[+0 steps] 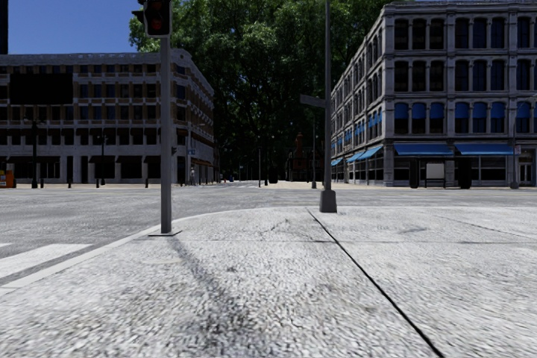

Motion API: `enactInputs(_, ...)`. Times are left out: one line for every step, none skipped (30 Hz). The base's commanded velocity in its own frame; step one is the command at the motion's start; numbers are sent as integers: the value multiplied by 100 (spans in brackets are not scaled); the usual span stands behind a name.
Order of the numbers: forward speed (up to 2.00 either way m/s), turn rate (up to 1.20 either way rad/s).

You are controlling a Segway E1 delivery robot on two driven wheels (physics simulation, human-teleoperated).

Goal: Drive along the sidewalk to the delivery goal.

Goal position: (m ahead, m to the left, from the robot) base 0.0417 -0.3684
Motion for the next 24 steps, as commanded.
enactInputs(0, 0)
enactInputs(0, 0)
enactInputs(0, 0)
enactInputs(0, 0)
enactInputs(0, 0)
enactInputs(0, 0)
enactInputs(0, 0)
enactInputs(0, 0)
enactInputs(0, 0)
enactInputs(0, 0)
enactInputs(0, 0)
enactInputs(0, 0)
enactInputs(0, 0)
enactInputs(0, 0)
enactInputs(0, 0)
enactInputs(0, 0)
enactInputs(0, 0)
enactInputs(0, 0)
enactInputs(0, 0)
enactInputs(0, 0)
enactInputs(0, 0)
enactInputs(0, 0)
enactInputs(0, 0)
enactInputs(0, 0)
